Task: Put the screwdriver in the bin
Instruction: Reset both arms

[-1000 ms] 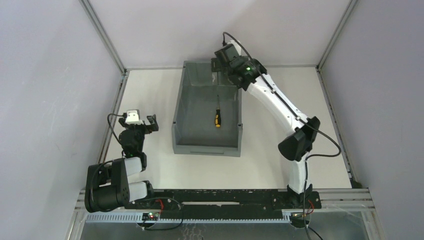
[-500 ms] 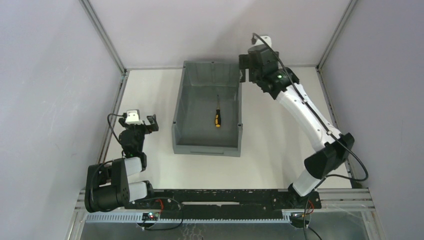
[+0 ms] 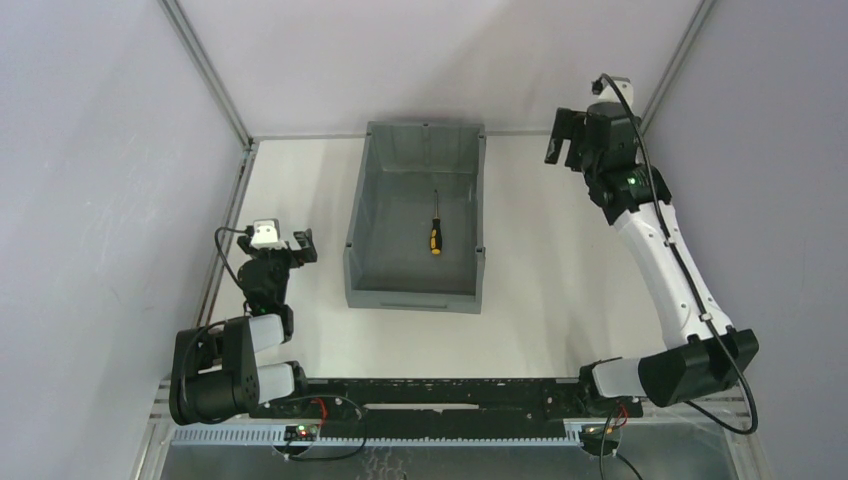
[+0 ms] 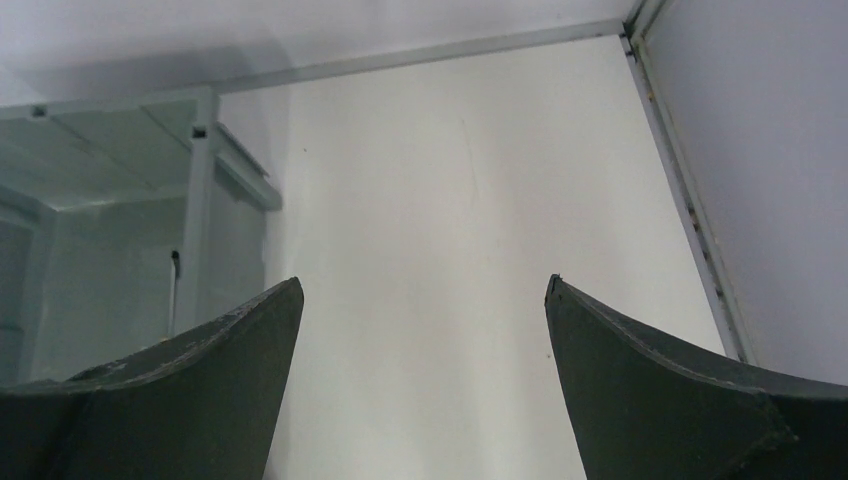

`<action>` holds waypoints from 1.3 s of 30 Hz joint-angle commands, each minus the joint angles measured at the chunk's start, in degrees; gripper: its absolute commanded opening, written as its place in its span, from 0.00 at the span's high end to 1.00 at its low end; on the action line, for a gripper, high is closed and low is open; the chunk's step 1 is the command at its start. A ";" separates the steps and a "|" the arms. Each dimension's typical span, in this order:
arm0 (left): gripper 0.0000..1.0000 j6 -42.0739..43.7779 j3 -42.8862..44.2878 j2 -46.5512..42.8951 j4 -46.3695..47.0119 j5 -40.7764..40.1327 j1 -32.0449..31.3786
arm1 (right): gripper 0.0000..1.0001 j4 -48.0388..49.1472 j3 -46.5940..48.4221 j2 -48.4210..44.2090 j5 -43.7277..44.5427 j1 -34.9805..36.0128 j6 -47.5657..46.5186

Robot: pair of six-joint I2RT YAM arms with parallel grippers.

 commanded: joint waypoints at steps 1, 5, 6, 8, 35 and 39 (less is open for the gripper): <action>0.00 -0.72 -1.63 0.07 5.85 0.55 -0.15 | 0.00 6.66 -7.15 -4.44 -4.65 -3.71 -2.90; 0.00 -0.71 -1.61 0.03 5.87 0.52 -0.19 | 0.00 9.63 -12.81 -7.18 -10.94 -8.41 -3.26; 0.00 -0.71 -1.63 0.02 5.84 0.52 -0.22 | 0.00 9.78 -13.66 -7.22 -12.27 -9.47 -3.09; 0.00 -0.77 -1.63 0.07 5.87 0.52 -0.23 | 0.00 9.71 -15.12 -6.95 -15.03 -11.48 -3.11; 0.00 -0.64 -1.61 0.06 5.90 0.44 -0.25 | 0.00 48.05 -54.29 -11.66 -29.18 -19.56 -4.57; 0.00 -0.70 -1.61 0.06 5.89 0.50 -0.24 | 0.00 51.19 -56.04 -9.14 -29.85 -19.76 -4.04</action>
